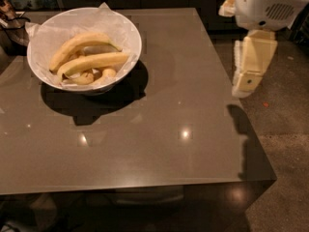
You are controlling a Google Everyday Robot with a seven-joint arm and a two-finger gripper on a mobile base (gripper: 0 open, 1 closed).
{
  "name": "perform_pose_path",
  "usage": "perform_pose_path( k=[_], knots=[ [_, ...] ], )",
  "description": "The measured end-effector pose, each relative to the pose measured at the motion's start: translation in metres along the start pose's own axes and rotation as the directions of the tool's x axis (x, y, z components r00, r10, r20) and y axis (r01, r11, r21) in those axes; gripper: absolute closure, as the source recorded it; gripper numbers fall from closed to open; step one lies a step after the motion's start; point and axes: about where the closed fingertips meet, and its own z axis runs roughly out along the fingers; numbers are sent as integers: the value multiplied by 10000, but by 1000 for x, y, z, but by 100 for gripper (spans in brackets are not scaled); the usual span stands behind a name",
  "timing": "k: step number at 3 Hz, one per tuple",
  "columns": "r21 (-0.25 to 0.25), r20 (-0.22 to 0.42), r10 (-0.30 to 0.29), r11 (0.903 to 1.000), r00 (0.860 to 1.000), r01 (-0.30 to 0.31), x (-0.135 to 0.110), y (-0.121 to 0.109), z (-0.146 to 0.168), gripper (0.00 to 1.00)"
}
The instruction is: Pick banana from white bowl
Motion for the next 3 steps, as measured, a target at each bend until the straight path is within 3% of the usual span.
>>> perform_pose_path(
  k=[2,3],
  knots=[
    [381,336,-147,9992,9993,134,-14,-13,1,0],
    [292,682,-510,9984,9964,491,-43,-36,10,0]
  ],
)
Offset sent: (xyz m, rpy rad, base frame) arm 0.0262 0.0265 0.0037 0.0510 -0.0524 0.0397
